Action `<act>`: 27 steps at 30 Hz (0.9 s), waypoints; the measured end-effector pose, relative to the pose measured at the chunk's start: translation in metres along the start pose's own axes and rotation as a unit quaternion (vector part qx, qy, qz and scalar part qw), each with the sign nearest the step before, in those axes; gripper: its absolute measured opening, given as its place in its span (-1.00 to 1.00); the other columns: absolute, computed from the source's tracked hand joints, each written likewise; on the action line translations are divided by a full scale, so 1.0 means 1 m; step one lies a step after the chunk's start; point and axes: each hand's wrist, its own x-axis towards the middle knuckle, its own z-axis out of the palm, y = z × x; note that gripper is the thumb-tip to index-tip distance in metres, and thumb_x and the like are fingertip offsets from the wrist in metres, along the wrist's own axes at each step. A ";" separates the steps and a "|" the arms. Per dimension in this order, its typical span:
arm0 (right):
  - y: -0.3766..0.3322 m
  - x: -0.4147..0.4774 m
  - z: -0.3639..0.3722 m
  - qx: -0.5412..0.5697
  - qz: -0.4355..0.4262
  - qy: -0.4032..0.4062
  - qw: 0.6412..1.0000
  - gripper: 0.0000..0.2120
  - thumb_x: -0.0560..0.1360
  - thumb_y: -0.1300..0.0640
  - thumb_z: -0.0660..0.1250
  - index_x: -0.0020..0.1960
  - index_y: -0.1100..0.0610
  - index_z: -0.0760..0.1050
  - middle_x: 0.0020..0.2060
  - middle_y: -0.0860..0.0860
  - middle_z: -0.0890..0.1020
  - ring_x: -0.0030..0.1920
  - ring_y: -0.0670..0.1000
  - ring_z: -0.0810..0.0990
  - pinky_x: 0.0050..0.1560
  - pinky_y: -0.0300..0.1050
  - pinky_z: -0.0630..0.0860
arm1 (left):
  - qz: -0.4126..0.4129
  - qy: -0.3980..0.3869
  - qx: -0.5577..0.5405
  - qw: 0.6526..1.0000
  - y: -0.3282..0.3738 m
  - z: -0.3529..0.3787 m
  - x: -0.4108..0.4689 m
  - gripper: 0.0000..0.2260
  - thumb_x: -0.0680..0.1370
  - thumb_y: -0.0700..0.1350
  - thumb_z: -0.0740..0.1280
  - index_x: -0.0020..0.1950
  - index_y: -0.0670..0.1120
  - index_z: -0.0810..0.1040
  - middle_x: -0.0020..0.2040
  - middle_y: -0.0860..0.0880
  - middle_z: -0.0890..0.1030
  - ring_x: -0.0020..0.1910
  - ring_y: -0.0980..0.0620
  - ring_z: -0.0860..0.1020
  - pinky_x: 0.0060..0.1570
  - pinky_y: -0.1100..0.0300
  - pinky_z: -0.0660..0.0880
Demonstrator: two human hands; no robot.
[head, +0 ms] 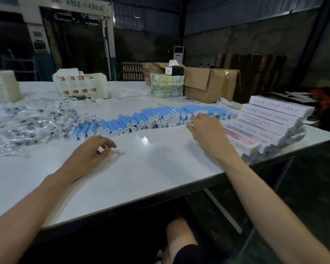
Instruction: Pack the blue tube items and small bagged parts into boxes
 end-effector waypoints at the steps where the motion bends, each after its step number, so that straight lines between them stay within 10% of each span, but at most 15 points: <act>1: -0.019 0.006 -0.001 0.036 -0.023 0.018 0.999 -0.68 0.73 -0.03 0.15 0.27 0.16 0.53 0.11 0.11 0.64 0.15 0.18 0.61 0.03 0.07 0.49 | -0.008 0.008 0.013 1.000 0.002 -0.001 -0.001 -0.83 0.70 -0.11 0.37 0.20 0.16 0.65 0.07 0.20 0.62 0.11 0.21 0.57 -0.01 0.13 0.55; 8: -0.166 0.043 -0.010 0.264 -0.132 0.048 0.954 -0.77 0.70 0.07 0.17 -0.12 0.11 0.37 -0.32 0.06 0.54 -0.27 0.20 0.52 -0.28 0.05 0.48 | -0.070 0.080 0.114 0.988 0.023 -0.009 -0.003 -0.90 0.69 -0.04 0.35 0.14 0.11 0.66 -0.03 0.18 0.68 -0.10 0.11 0.58 -0.11 0.07 0.50; 19: -0.278 0.032 0.039 0.443 -0.143 -0.033 0.885 -0.73 0.71 -0.03 0.18 -0.10 0.09 0.44 -0.27 0.08 0.63 -0.19 0.19 0.59 -0.21 0.01 0.38 | -0.262 0.055 0.196 0.943 0.009 -0.081 -0.032 -0.87 0.66 -0.03 0.33 0.10 0.02 0.67 -0.04 0.06 0.73 0.00 -0.04 0.67 0.02 -0.01 0.61; 27: -0.278 0.035 0.050 0.471 -0.165 -0.035 0.866 -0.71 0.68 0.00 0.22 -0.16 0.09 0.49 -0.36 0.02 0.58 -0.30 0.13 0.55 -0.27 -0.02 0.38 | -0.447 0.082 0.370 0.810 -0.065 -0.187 -0.131 -0.67 0.68 -0.11 0.33 0.43 -0.16 0.52 0.36 -0.25 0.58 0.36 -0.30 0.50 0.26 -0.15 0.50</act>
